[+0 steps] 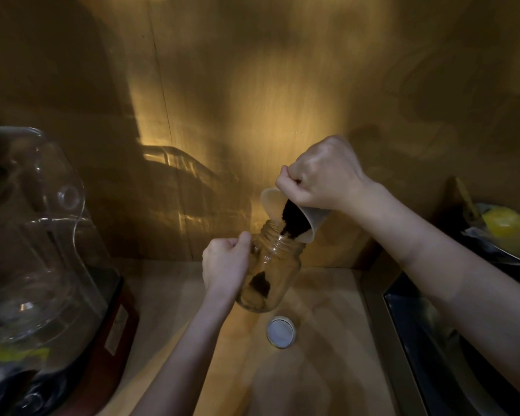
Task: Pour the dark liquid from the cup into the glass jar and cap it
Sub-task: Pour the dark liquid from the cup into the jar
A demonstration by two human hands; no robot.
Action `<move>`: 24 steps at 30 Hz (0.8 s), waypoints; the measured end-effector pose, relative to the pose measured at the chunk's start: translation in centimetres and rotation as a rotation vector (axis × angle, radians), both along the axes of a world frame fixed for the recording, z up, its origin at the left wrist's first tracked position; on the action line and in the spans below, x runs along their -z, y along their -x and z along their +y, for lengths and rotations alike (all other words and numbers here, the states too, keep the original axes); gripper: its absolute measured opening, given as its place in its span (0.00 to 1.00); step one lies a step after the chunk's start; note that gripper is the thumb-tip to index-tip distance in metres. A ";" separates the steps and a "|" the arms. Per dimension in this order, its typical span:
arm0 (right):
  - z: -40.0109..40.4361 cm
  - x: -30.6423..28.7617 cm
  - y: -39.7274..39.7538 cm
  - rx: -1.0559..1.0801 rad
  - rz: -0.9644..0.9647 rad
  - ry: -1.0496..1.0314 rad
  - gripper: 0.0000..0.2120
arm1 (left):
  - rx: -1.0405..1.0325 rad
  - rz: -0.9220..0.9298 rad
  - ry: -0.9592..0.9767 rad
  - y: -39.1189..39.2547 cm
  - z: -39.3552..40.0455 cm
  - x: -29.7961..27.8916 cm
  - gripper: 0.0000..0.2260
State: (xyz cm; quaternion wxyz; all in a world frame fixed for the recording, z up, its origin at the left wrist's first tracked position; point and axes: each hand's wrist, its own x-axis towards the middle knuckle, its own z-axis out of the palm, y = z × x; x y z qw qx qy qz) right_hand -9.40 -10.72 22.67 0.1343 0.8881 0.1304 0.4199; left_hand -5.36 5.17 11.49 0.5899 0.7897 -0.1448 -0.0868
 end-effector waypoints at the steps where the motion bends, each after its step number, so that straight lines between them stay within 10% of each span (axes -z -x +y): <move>1: 0.0 0.0 0.0 0.000 -0.005 0.004 0.23 | -0.004 -0.001 0.001 0.0 0.0 -0.1 0.18; 24: -0.1 -0.5 0.2 -0.041 0.057 0.092 0.24 | 0.059 -0.006 0.004 -0.4 -0.3 -0.7 0.19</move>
